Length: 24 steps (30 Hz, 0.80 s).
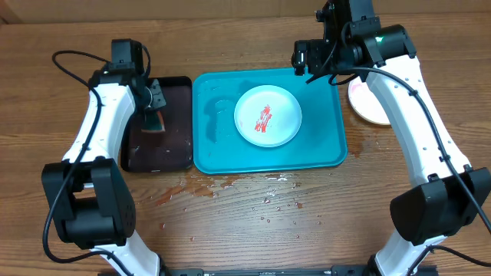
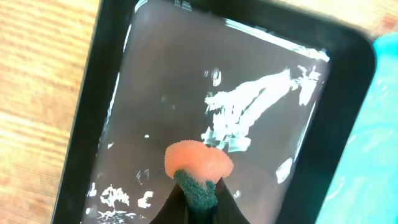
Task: Clean dirty plates on tray and stack at the side
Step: 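Lift the sponge with the left gripper and carry it right over the plate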
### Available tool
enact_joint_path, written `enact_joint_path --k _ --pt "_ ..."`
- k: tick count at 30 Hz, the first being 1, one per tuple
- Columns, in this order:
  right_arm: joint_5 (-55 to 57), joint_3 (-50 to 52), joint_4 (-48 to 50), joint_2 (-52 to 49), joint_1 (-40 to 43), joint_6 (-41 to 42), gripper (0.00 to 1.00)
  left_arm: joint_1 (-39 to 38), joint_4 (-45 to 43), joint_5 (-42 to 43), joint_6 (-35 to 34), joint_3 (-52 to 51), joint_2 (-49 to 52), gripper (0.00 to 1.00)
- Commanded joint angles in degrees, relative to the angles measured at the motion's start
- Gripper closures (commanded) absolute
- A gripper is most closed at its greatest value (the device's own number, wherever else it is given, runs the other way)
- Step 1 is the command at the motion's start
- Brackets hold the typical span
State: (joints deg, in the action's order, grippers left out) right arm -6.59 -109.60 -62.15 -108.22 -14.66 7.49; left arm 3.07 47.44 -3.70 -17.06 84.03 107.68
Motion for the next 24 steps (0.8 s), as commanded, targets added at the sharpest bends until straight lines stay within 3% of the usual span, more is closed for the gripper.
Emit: enact_joint_path --k 1,18,24 --pt "0.55 -0.94 0.44 0.61 0.26 -0.26 0.00 -1.25 -0.31 -2.25 -0.98 0.59 -0.79 0.95" --pt "0.57 -0.87 -0.59 0.52 0.26 -0.26 0.00 -1.77 -0.11 -1.22 -1.14 0.57 -0.63 0.96" --pt "0.57 3.50 -0.66 -0.15 0.28 -0.26 0.00 -1.77 -0.13 -1.20 -1.18 0.57 -0.63 0.96"
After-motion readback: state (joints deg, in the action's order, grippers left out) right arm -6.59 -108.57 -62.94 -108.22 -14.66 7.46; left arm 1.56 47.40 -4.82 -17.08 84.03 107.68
